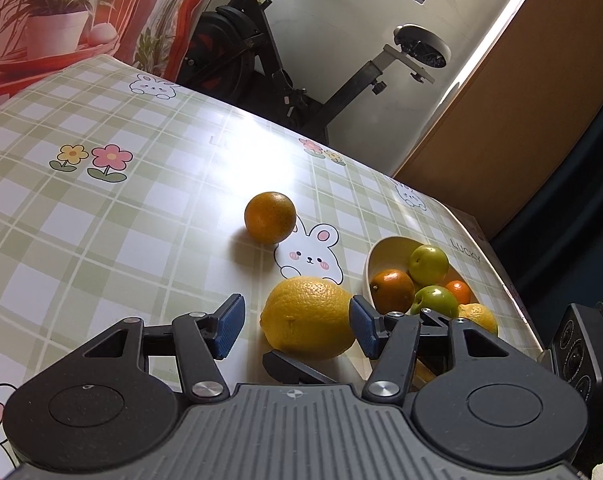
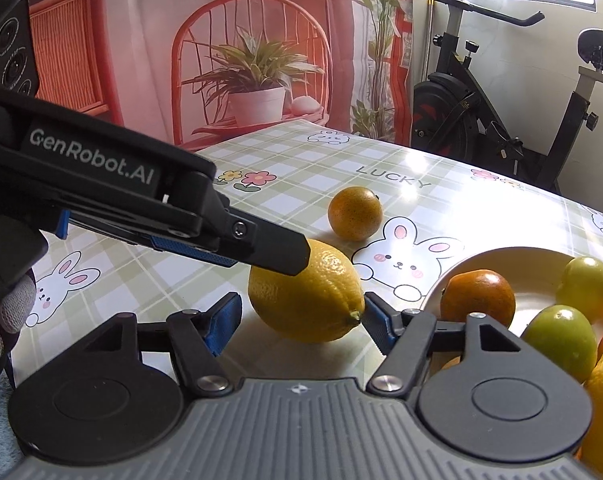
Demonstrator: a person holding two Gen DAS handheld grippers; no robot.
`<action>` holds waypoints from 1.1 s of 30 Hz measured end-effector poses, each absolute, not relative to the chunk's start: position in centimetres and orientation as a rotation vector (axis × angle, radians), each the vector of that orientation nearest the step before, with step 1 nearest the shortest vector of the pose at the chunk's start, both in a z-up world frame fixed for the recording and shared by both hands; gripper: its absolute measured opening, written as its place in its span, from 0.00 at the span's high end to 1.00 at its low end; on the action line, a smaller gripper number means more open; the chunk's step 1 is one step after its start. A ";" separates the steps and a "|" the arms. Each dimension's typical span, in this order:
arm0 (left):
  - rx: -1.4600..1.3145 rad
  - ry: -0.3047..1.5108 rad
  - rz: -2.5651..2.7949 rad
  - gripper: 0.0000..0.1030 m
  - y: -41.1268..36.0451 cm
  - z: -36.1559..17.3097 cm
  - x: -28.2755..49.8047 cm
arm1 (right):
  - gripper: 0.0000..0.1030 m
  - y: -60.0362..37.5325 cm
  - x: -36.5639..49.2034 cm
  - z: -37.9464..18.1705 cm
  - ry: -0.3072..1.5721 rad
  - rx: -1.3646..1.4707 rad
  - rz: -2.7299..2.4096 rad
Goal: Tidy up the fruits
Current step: 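Pinch the second lemon between the left and right grippers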
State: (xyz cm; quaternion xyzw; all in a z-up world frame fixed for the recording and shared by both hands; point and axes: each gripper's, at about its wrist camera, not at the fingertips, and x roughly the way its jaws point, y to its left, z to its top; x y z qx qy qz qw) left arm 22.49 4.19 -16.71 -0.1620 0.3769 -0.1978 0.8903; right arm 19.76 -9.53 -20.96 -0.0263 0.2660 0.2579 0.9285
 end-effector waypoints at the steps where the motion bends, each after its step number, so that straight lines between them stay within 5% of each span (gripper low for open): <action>1: -0.340 0.785 -0.410 0.42 4.2 -16.8 22.6 | 0.36 -9.5 19.7 -21.0 0.545 -0.056 0.531; 33: -0.389 0.775 -0.457 0.35 4.2 -18.4 22.0 | 0.40 -10.6 19.1 -21.0 0.531 -0.007 0.554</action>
